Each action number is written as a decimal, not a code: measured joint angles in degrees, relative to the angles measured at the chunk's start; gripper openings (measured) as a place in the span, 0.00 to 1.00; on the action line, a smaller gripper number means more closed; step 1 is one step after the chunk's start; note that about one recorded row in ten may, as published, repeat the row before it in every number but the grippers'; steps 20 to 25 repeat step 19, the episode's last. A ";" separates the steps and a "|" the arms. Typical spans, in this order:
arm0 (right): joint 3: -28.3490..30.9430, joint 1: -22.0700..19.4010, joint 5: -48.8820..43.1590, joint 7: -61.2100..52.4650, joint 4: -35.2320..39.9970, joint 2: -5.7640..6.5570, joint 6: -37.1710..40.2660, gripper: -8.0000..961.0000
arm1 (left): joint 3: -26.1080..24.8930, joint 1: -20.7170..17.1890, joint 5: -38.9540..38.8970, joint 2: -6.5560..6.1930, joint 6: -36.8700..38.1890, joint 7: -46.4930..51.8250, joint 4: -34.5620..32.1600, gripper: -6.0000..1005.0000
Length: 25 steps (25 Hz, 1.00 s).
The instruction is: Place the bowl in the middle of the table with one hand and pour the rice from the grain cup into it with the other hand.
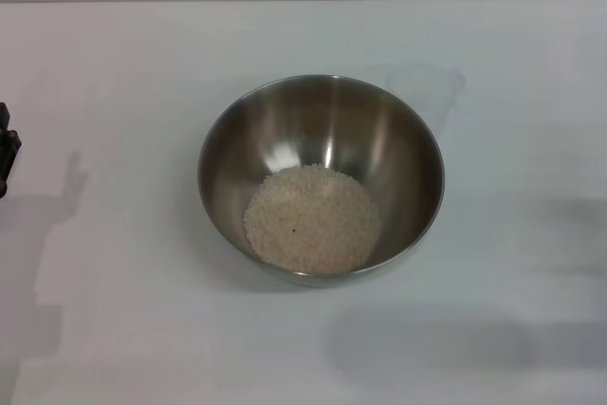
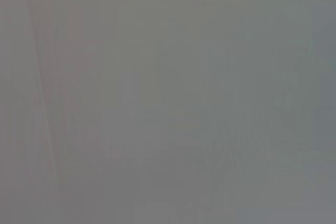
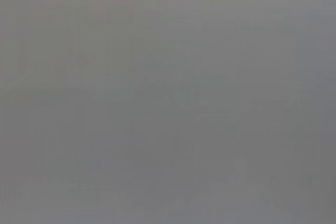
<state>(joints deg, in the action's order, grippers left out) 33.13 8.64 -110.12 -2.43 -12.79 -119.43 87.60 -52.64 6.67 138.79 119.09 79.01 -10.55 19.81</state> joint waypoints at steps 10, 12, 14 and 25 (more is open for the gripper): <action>1.55 -0.36 0.07 -0.13 0.22 -0.27 0.77 0.84 | -0.36 -0.51 -0.27 0.00 0.08 3.59 -1.18 0.80; 1.56 -0.39 0.08 -0.08 0.27 -0.28 0.78 0.84 | -0.31 -0.54 -0.27 0.00 0.04 3.59 -1.20 0.80; 1.57 -0.39 0.09 0.04 0.28 -0.28 0.78 0.84 | -0.19 -0.58 -0.27 0.00 -0.03 3.57 -1.20 0.80; 1.59 -0.32 0.09 0.20 0.31 -0.28 0.78 0.84 | -0.13 -0.75 -0.27 0.00 0.15 3.40 -1.16 0.80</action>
